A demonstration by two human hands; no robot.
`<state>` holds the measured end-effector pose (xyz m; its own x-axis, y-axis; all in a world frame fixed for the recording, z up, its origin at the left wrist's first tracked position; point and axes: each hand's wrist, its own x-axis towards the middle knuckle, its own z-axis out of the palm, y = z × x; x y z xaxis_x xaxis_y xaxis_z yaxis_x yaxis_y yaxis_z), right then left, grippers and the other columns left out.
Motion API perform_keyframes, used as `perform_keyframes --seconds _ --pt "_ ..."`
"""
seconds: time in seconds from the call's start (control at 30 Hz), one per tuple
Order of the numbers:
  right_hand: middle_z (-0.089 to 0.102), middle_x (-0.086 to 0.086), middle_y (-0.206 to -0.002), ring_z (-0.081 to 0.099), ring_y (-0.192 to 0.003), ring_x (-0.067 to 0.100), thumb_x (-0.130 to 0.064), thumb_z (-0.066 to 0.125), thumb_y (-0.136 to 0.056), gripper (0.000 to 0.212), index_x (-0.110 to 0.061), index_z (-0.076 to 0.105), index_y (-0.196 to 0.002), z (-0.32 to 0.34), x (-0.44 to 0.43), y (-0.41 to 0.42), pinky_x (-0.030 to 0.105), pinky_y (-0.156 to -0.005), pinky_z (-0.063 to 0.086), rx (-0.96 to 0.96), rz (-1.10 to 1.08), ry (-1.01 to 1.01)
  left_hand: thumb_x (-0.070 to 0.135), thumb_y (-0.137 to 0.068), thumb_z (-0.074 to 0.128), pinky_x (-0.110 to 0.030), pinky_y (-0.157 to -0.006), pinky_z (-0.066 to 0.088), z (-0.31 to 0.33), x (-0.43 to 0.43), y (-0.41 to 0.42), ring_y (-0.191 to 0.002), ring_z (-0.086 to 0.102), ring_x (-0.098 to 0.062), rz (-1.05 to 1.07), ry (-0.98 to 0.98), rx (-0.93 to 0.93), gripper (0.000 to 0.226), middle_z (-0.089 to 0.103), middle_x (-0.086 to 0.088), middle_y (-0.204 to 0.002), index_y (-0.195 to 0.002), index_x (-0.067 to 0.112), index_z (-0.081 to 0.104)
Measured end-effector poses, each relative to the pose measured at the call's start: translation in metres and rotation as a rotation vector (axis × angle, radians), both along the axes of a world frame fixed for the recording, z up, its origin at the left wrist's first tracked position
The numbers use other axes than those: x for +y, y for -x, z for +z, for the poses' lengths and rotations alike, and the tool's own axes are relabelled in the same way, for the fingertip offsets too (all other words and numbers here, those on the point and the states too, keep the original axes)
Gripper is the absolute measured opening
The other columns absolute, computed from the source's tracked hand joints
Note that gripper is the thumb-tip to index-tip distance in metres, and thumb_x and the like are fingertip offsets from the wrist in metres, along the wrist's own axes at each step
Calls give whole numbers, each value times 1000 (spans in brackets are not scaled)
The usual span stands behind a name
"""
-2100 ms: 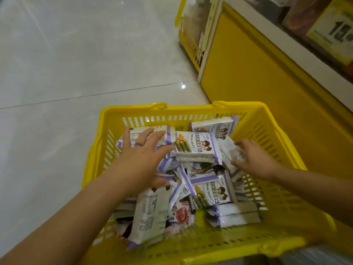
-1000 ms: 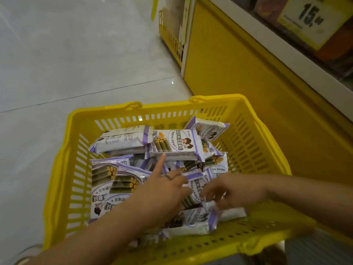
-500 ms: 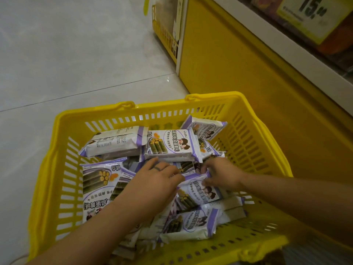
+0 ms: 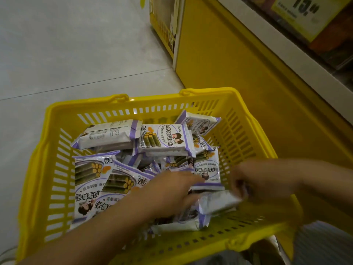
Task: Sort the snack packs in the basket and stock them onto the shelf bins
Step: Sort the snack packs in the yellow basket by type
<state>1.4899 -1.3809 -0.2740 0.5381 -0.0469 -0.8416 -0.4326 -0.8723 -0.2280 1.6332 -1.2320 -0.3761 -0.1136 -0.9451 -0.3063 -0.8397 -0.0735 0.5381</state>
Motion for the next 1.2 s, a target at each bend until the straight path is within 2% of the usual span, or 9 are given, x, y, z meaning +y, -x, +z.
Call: perform_keyframes --seconds 0.1,0.23,0.33,0.4,0.5,0.67,0.73,0.9,1.2 --pt "62 -3 -109 58 -97 11 -14 66 -85 27 -20 62 -111 -5 3 3 10 -69 42 142 24 -60 49 -97 44 -40 -101 43 -7 -6 26 -123 50 -25 -99 -292 166 54 52 -4 -140 -147 31 32" --pt "64 -3 -110 61 -92 2 -26 67 -88 38 -20 55 -124 -9 -15 -6 13 -74 47 182 -246 -215 47 -98 45 -35 -104 35 -11 -12 31 -130 43 -24 -90 -337 252 56 39 -2 -150 -149 31 28" --pt "49 3 -139 50 -124 16 -34 59 -93 52 -18 42 -139 -41 -28 -17 28 -99 41 -74 -274 58 46 -98 45 -38 -108 35 -12 -13 26 -131 42 -21 -72 -359 300 52 38 1 -149 -148 36 30" --pt "43 9 -142 45 -127 23 -33 60 -92 58 -15 37 -142 -70 -32 -27 33 -104 40 -172 -300 222 47 -98 44 -41 -108 35 -13 -12 26 -130 41 -20 -63 -373 292 52 38 2 -148 -147 39 29" --pt "45 13 -135 48 -120 27 -27 63 -88 62 -14 33 -141 -107 -33 -43 38 -100 45 -158 -344 291 48 -98 45 -40 -105 36 -16 -12 27 -127 42 -20 -47 -387 291 52 38 4 -147 -146 43 28" --pt "55 16 -126 54 -113 30 -19 69 -82 91 -18 9 -150 -132 -39 -53 39 -89 52 -230 -402 414 48 -98 43 -33 -94 36 -16 -10 26 -123 44 -20 -48 -398 291 53 40 4 -145 -147 48 22" --pt "57 15 -125 56 -111 30 -19 70 -82 96 -18 4 -151 -134 -43 -56 36 -85 53 -230 -437 413 47 -99 43 -35 -99 36 -14 -9 25 -127 42 -21 -58 -388 289 54 38 3 -147 -148 47 20" --pt "51 13 -130 42 -124 32 -26 77 -75 90 -17 20 -145 -133 -35 -58 41 -95 47 -103 -375 481 46 -99 43 -39 -106 36 -8 -7 24 -130 39 -22 -78 -373 270 55 33 2 -151 -149 45 19" --pt "57 9 -127 56 -113 26 -24 77 -77 65 -10 46 -132 -99 -38 -57 33 -92 50 -37 -403 292 44 -99 43 -33 -89 38 -8 -7 25 -116 47 -23 -78 -286 194 53 42 -2 -139 -149 41 25"
